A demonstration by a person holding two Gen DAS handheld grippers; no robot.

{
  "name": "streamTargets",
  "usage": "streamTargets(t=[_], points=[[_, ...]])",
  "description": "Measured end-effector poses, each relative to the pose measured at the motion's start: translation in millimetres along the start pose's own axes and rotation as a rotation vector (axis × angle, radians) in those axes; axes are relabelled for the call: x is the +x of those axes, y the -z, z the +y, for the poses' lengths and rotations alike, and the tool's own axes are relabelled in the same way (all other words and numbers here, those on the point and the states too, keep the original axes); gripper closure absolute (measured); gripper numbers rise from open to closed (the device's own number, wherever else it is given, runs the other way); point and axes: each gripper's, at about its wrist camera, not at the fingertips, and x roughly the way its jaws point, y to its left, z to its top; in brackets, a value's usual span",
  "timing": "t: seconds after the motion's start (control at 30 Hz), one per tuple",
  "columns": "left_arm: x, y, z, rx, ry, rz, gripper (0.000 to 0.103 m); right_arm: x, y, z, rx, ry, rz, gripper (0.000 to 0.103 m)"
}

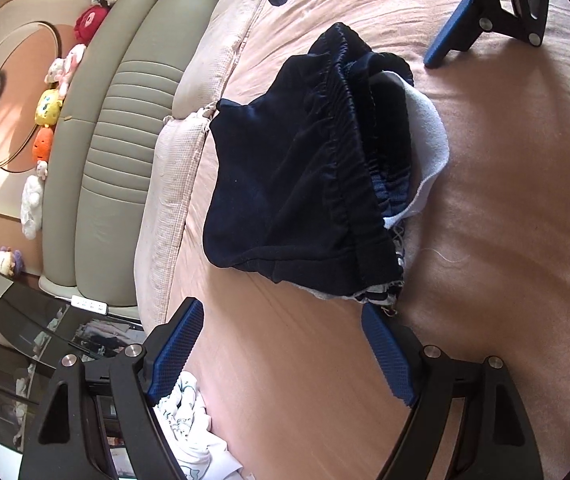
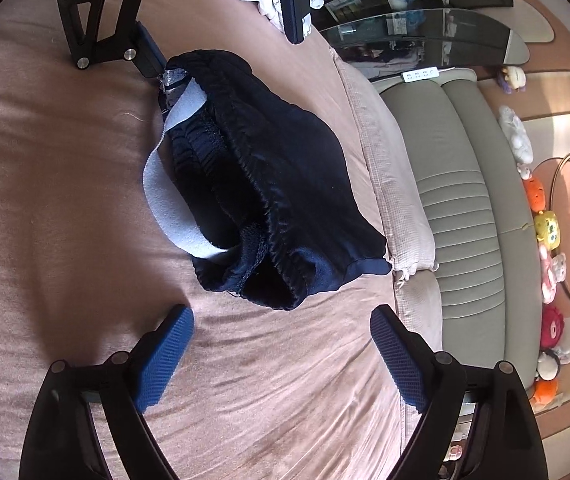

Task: Fold clothes
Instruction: 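Close both tools on the folded edge of the navy shorts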

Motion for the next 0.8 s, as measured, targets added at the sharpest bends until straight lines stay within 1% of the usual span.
streamTargets(t=[0.1, 0.13, 0.17, 0.27, 0.37, 0.63, 0.73, 0.77, 0.8], points=[[4.1, -2.5, 4.5, -0.039, -0.007, 0.004, 0.021, 4.4, -2.3, -3.7, 0.016, 0.013, 0.0, 0.006], [3.4, -2.8, 3.2, -0.028, -0.016, -0.007, 0.021, 5.8, -2.5, -4.9, 0.021, 0.016, -0.001, 0.002], [2.0, -2.8, 0.9, -0.008, -0.029, -0.023, 0.021, 7.0, -2.7, -6.0, 0.026, 0.017, -0.005, 0.001], [-2.4, -2.8, -6.1, 0.052, -0.066, -0.07, 0.021, 9.8, -2.8, -8.5, 0.033, 0.017, -0.022, 0.001], [-6.8, -2.8, -13.1, 0.111, -0.103, -0.118, 0.021, 9.0, -2.8, -6.3, 0.005, 0.031, -0.049, 0.001], [-18.5, -2.9, -31.8, 0.27, -0.202, -0.245, 0.021, 11.4, -10.1, 3.8, -0.124, 0.136, -0.145, 0.001], [-17.8, -3.5, -31.5, 0.278, -0.199, -0.248, 0.021, 14.9, -13.7, 4.2, -0.145, 0.146, -0.154, 0.001], [-17.4, -3.7, -31.2, 0.279, -0.197, -0.247, 0.021, 15.8, -14.0, 3.1, -0.138, 0.14, -0.146, 0.001], [-17.0, -4.0, -30.9, 0.28, -0.195, -0.247, 0.021, 16.2, -13.9, 2.4, -0.133, 0.127, -0.138, 0.003]])
